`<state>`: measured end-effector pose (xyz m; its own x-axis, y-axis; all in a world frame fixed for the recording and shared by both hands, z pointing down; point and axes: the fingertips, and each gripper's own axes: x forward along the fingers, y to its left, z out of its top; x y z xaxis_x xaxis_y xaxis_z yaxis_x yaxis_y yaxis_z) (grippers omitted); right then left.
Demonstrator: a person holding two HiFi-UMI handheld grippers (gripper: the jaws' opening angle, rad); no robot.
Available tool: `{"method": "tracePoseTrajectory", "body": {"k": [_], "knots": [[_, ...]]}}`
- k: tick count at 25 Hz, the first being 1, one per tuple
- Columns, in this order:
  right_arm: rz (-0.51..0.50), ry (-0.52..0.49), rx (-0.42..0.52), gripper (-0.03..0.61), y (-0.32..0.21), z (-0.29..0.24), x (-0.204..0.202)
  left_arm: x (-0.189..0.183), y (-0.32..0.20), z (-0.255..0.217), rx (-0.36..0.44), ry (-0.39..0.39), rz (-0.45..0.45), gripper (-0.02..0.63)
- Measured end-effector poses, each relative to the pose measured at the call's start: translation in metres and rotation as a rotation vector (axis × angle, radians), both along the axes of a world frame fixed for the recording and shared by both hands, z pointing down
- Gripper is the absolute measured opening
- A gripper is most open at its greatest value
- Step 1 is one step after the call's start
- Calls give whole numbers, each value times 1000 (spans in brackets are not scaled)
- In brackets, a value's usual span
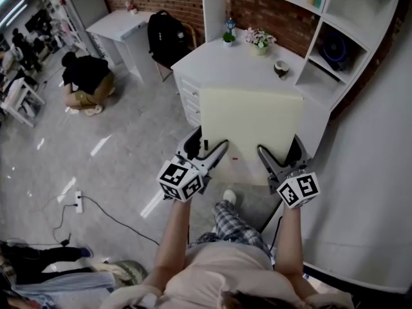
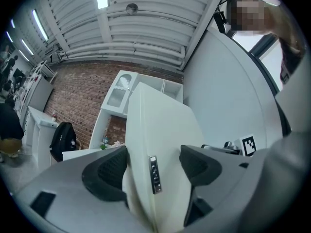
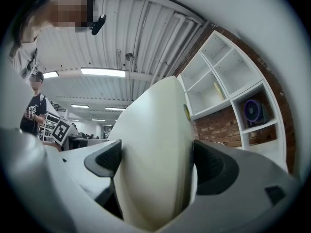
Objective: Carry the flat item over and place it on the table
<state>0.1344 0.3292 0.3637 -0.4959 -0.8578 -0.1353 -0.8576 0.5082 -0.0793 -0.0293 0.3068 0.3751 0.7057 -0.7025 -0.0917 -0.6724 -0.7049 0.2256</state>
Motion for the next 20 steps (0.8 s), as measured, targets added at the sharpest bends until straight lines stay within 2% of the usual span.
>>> {"method": "tracePoseTrajectory", "body": {"k": [6,11,16,20], "knots": [[-20,0,12,469,-44,0,-8,-8,-41,0,6,-4,-15,336],[-41,-6,17,469,-104,5,-12,-12,-97,3,15,-5,-31,336],[-61,-23,31,469,-195,15,-22,-22,-185,9,35,-21,-60,336],[-68,-54,4,469,-284,18,-24,-26,-273,6,21,-38,-68,336]]}}
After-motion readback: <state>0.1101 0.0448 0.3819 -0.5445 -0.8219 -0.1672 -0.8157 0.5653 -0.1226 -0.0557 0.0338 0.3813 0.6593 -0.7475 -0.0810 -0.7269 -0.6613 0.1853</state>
